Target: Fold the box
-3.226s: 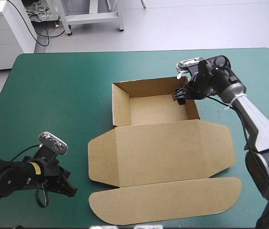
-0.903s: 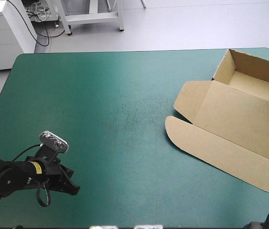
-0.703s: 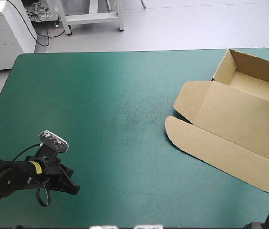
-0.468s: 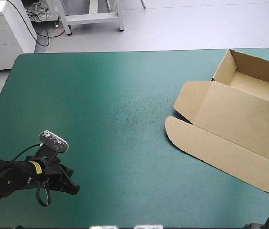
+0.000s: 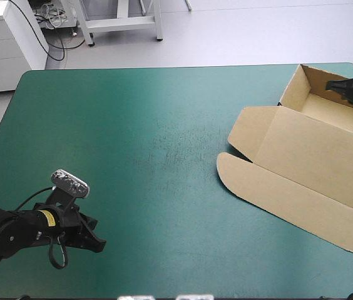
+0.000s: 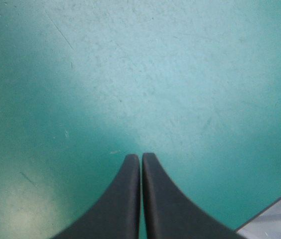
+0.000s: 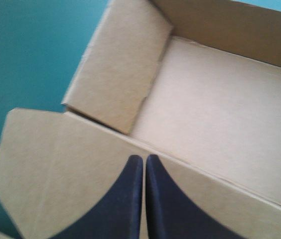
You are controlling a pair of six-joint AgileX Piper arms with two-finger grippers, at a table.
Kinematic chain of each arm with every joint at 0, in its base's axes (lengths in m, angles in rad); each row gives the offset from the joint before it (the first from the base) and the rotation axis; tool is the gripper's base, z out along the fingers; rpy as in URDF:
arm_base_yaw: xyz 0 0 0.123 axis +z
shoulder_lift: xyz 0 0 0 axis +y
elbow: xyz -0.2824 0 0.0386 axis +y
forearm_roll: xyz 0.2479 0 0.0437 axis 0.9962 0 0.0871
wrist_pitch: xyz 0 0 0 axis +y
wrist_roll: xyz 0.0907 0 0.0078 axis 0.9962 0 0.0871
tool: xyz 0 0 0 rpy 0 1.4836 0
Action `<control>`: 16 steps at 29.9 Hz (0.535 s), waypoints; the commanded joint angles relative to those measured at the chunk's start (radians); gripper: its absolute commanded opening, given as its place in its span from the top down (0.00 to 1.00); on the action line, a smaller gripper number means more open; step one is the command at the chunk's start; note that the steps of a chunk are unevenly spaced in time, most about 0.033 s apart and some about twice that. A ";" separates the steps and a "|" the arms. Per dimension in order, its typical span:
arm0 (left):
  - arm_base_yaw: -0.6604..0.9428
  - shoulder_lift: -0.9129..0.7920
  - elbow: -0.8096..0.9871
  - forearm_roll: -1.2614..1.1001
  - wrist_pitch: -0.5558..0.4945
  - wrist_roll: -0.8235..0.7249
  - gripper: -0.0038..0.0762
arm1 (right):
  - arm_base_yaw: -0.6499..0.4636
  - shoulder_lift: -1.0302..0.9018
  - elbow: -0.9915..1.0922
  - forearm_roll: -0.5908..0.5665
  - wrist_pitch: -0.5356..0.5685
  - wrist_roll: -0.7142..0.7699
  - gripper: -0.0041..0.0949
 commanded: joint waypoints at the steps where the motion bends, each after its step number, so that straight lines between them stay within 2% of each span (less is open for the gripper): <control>1: -0.002 -0.007 -0.024 -0.014 -0.076 -0.010 0.96 | 0.116 -0.077 -0.027 0.017 0.015 -0.027 0.96; 5: -0.002 -0.007 -0.024 0.005 -0.087 -0.010 0.96 | 0.273 -0.096 -0.015 -0.047 0.074 -0.022 0.96; 8: -0.002 -0.007 -0.024 0.032 -0.087 -0.010 0.96 | 0.368 -0.135 0.038 -0.102 0.067 -0.003 0.96; 11: -0.002 -0.007 -0.004 0.039 -0.100 -0.010 0.96 | 0.442 -0.203 0.148 -0.152 0.027 0.012 0.96; 16: -0.002 -0.007 0.099 0.030 -0.160 -0.010 0.96 | 0.512 -0.352 0.387 -0.152 -0.090 0.025 0.96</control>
